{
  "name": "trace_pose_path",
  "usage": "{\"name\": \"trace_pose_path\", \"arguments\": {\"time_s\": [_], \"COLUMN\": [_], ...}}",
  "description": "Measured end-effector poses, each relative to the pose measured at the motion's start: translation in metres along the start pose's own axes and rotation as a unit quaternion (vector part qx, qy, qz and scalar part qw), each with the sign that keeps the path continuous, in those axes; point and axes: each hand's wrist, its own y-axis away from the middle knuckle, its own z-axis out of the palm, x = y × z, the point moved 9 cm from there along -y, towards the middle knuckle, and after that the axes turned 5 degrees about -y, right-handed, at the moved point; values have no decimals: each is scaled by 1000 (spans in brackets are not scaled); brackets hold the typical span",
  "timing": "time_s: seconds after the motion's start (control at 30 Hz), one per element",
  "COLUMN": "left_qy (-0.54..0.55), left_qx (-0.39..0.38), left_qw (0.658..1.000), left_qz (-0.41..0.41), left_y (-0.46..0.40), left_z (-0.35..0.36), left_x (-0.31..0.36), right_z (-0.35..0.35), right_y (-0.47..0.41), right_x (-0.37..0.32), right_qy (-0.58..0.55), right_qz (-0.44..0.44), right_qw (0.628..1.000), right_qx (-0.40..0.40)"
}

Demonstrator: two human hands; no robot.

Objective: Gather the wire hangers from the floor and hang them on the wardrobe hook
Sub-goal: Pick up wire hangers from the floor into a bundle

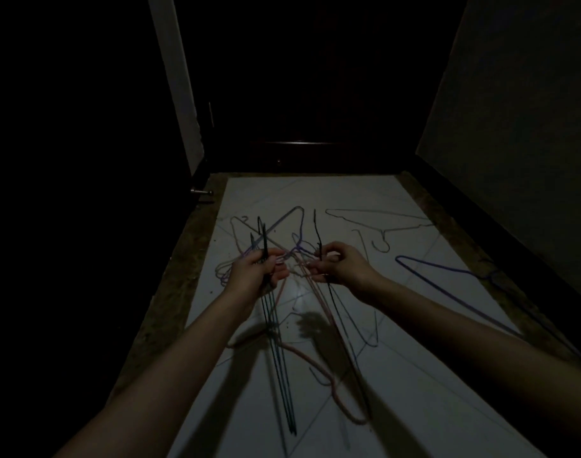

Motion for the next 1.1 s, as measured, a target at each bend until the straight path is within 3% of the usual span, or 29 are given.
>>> {"name": "trace_pose_path", "arguments": {"time_s": [0.27,0.4,0.53,0.87,1.1], "left_qy": [27,53,60,14,1], "left_qx": [-42,-32,-28,85,94], "left_qw": [997,997,998,996,995], "left_qz": [-53,-42,-25,-33,-33], "left_y": [-4,-11,-14,-39,-42], "left_z": [21,14,1,-68,-92], "left_x": [-30,-31,-32,-44,-50], "right_z": [21,32,46,54,66], "right_y": [-14,-26,-31,-40,-44], "right_x": [20,19,25,123,175], "right_qy": [78,58,35,116,219], "right_qz": [-57,-88,-88,65,71], "right_qw": [995,994,995,989,971], "right_qx": [9,22,-14,-59,-62]}}
